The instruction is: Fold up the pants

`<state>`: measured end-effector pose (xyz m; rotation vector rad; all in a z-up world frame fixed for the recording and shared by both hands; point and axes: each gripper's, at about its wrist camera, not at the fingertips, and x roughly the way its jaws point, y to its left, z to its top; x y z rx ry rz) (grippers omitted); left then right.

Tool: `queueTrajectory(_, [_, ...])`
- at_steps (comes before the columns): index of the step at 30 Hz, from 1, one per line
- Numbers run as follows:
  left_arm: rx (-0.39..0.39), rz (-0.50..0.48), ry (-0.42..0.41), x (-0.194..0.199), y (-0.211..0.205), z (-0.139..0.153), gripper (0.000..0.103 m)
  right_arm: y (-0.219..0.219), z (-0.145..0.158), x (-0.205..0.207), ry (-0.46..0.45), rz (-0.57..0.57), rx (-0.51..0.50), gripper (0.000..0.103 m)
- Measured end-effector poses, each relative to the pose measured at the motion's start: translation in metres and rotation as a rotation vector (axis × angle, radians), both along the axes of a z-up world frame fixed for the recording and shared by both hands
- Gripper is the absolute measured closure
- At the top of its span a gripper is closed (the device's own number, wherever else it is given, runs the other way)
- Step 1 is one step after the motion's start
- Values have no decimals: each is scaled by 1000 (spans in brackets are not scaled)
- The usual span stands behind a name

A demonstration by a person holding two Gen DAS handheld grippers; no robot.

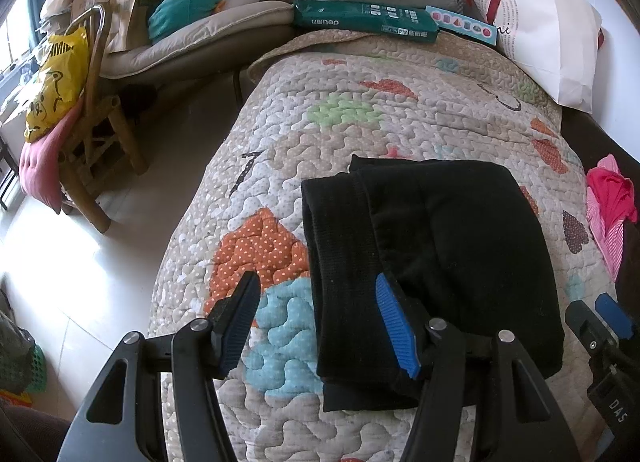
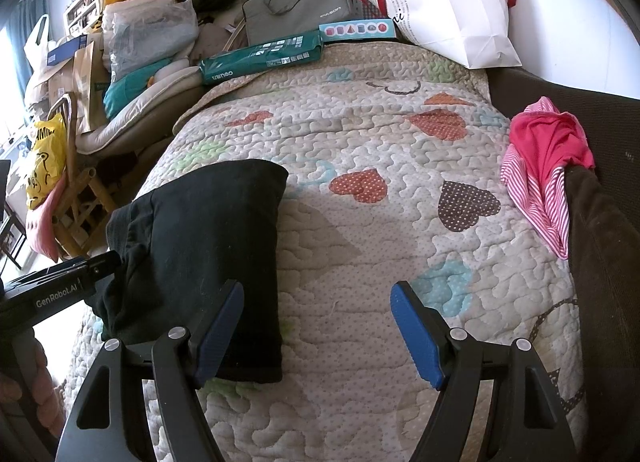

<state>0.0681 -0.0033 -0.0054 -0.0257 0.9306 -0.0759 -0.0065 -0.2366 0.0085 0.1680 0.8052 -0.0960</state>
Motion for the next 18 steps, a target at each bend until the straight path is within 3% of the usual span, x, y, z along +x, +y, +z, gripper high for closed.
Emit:
queueTrajectory(11, [-57,5,16,2,6,2,43,1,-4,0,6,4,2,22])
queueTrajectory(15, [-129,18,0,7,21,12,43,1,-4,0,9,7,8,22])
queueTrajectory(18, [-229,19,13,14,39,16,43,-1,-3,3,25,21,55,22])
